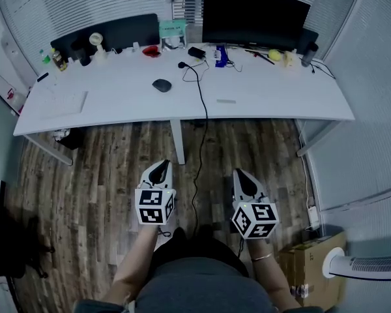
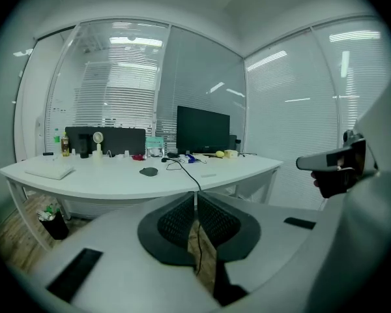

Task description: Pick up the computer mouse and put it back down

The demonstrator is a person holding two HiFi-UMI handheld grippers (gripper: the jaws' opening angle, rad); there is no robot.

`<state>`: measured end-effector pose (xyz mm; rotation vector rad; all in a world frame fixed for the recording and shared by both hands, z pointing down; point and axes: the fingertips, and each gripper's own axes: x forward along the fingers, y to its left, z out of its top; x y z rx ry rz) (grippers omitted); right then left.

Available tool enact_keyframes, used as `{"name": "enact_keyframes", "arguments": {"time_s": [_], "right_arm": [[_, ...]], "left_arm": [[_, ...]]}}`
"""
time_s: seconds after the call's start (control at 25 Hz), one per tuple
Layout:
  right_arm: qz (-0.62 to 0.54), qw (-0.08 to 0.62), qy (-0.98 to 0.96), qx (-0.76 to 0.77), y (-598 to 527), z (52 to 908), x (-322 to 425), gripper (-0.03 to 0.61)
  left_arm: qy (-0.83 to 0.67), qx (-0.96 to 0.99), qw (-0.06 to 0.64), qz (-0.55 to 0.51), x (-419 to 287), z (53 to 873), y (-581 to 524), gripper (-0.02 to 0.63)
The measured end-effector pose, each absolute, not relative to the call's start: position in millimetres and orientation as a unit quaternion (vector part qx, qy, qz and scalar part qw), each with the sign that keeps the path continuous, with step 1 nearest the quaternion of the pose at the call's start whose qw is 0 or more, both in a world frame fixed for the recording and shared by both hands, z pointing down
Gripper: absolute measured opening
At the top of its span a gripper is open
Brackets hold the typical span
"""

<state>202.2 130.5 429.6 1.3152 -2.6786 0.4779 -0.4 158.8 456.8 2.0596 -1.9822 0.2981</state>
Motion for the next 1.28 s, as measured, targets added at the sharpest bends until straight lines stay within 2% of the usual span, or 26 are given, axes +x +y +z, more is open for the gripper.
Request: {"name": "enact_keyframes", "arguments": {"time_s": [0.24,0.32,0.84,1.28], "right_arm": [[0.160,0.064,-0.888,0.426,116,430,205,0.002],[0.160,0.064,-0.893,0.416,110,429,203,0.037],[0.151,0.069,-0.920,0.355,88,427,189,0.102],[0.154,0.087,-0.928,0.327,58,439,154,0.168]], "left_arm": [[-0.692,0.700,0.138,0.109,0,461,152,0.031],[-0.698,0.694,0.138,0.109,-1,461,149,0.031],[-0.712,0.680,0.126,0.118,10,453,133,0.031],[-0.712,0.678,0.143,0.117,-19,468,97,0.031]]}}
